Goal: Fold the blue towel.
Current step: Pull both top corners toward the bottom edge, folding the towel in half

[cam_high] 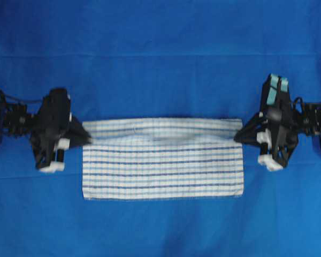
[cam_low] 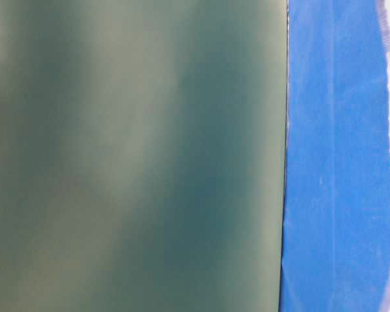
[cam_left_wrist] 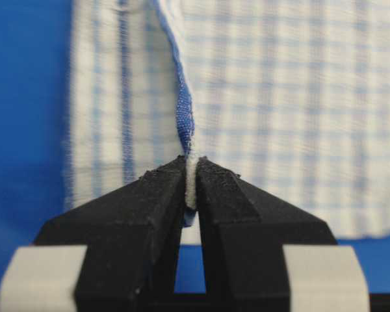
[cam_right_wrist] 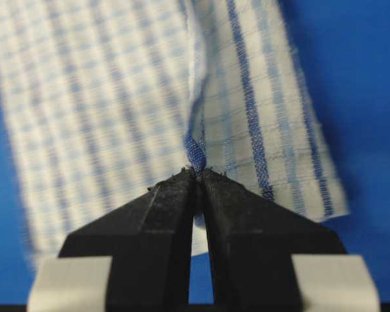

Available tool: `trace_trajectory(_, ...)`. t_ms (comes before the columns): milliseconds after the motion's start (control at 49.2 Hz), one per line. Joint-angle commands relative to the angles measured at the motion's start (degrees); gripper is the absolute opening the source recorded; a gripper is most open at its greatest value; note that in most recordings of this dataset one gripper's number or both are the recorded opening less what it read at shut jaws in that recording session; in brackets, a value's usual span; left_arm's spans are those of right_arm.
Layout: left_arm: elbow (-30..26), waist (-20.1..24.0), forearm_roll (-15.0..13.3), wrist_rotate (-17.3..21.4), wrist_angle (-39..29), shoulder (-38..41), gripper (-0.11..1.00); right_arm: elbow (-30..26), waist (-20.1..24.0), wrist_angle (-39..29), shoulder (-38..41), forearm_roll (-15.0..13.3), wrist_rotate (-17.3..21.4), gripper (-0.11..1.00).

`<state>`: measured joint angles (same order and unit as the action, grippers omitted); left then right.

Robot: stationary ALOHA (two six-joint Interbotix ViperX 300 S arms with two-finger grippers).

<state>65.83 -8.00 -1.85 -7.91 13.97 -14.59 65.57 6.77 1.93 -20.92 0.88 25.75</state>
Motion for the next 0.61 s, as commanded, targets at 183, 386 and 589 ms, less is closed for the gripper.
trace_trajectory(183,-2.37,-10.28,0.09,-5.98,1.05,1.93,0.03,-2.2,9.4,0.35,1.67,0.18,4.13,0.06)
trace_trajectory(386,-4.39,-12.92,0.0,-6.68,0.97,3.87,0.03,-3.69,12.83,0.18,4.04,0.18,5.8,0.06)
trace_trajectory(589,-5.01,-13.45,0.0,-6.77,0.79,4.39,0.03,-5.1,14.41,-0.62,5.89,0.18,5.8,0.06)
